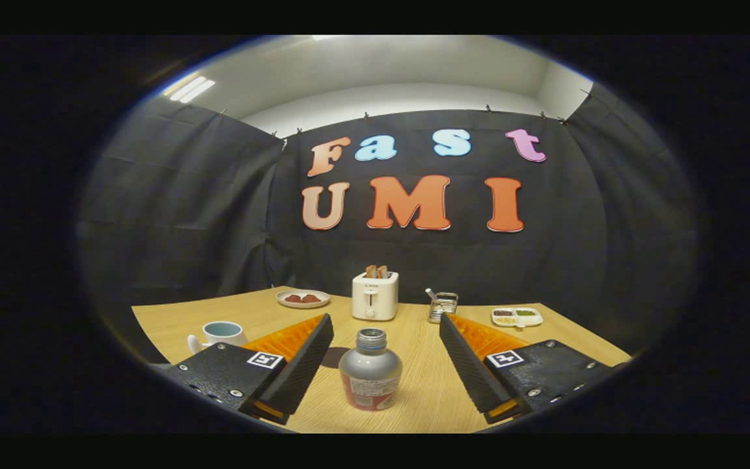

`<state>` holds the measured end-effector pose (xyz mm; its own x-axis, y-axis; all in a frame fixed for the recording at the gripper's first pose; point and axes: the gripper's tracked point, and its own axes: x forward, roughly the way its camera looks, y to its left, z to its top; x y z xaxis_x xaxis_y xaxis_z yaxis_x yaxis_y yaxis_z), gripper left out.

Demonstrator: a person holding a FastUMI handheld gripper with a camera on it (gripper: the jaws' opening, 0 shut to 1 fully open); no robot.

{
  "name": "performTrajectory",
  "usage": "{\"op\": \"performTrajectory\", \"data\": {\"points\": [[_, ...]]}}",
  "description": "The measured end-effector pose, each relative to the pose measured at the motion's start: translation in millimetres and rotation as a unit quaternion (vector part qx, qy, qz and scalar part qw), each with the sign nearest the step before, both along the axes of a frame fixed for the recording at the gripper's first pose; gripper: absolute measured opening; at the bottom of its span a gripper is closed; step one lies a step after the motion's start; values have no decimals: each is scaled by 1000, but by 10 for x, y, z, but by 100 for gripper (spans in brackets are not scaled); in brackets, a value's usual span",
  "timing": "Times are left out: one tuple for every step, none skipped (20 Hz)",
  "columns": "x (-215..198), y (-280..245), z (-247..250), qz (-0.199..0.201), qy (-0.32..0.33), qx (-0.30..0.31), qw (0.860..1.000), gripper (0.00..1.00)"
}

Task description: Take the bottle from table, then pour the juice into the cup, finally place the bottle on the coaster

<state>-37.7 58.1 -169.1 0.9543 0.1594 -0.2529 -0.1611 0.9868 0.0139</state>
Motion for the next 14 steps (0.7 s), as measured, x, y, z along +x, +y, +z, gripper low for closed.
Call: {"op": "performTrajectory", "data": {"points": [[-16,39,-82,4,7,4,1000,97],[-34,73,-172,9,17,7,1000,98],[-57,109,-236,13,26,8,1000,98],[-57,121,-300,15,32,5,999,98],[-59,118,-350,15,35,0,999,98],[-60,118,-382,15,37,-4,999,98],[-67,134,-426,16,40,-6,999,98],[-66,146,-460,17,42,-7,999,98],[-80,154,-508,18,46,-7,999,98],[-81,156,-560,18,50,-7,999,98],[-81,140,-610,16,55,-8,998,98],[-81,130,-667,14,62,-7,998,98],[-85,125,-731,12,70,-5,997,98],[-93,116,-771,10,77,-1,997,98]]}}
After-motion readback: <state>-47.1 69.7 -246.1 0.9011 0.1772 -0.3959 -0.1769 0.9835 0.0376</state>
